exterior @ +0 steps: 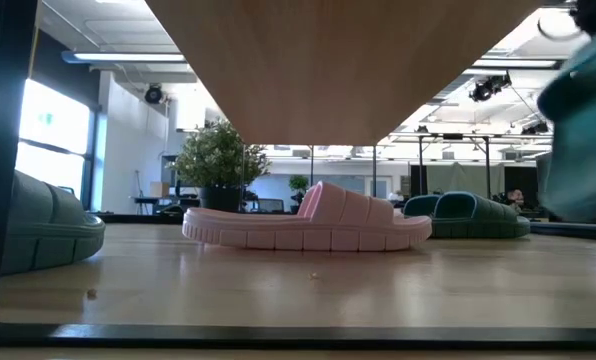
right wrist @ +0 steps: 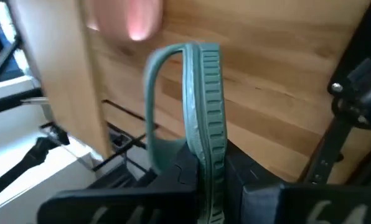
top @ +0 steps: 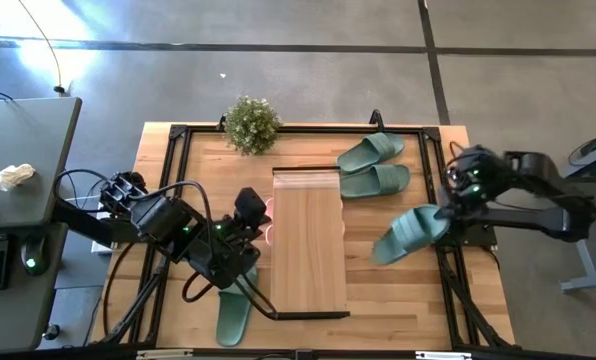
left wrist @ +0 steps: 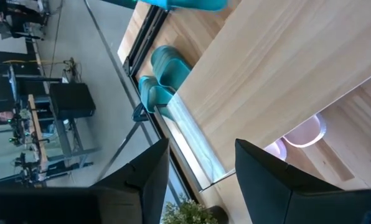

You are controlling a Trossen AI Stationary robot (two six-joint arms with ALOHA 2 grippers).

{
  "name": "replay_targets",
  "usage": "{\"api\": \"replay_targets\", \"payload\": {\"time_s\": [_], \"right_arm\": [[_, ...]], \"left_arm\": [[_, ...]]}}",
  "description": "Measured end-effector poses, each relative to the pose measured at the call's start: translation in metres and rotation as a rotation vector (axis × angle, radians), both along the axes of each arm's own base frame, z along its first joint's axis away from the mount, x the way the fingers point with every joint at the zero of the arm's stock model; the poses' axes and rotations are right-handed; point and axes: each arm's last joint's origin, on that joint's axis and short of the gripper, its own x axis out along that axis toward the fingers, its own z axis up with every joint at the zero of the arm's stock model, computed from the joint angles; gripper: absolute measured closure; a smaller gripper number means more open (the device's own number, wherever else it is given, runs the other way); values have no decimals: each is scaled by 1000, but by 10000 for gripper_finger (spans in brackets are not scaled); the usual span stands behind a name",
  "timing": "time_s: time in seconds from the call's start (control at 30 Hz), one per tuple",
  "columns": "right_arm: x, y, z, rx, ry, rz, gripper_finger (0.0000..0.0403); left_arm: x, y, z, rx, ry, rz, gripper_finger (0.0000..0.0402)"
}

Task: Pick and place slides into the shelf
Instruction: Put the bottom left green slide under the shelf

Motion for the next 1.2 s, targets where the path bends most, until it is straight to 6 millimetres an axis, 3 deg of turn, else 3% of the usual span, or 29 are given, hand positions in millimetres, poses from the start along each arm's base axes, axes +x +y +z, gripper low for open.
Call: {"api": "replay_targets", "payload": {"time_s": [0.37, 0.57, 0.97, 1.2], "right_arm": [[4, 1, -67, 100, -22, -12, 398], [7, -1, -60, 36, -86, -23, 398], [53, -4, -78, -17, -14, 125, 398], [56, 6, -78, -28, 34, 91, 398]], "left_arm": [[0, 0, 0, -16, 6, -5, 236], [0, 0, -1, -17, 5, -4, 236], [0, 0, -1, -31, -5, 13, 236], [0, 0, -1, -28, -4, 11, 236]]}}
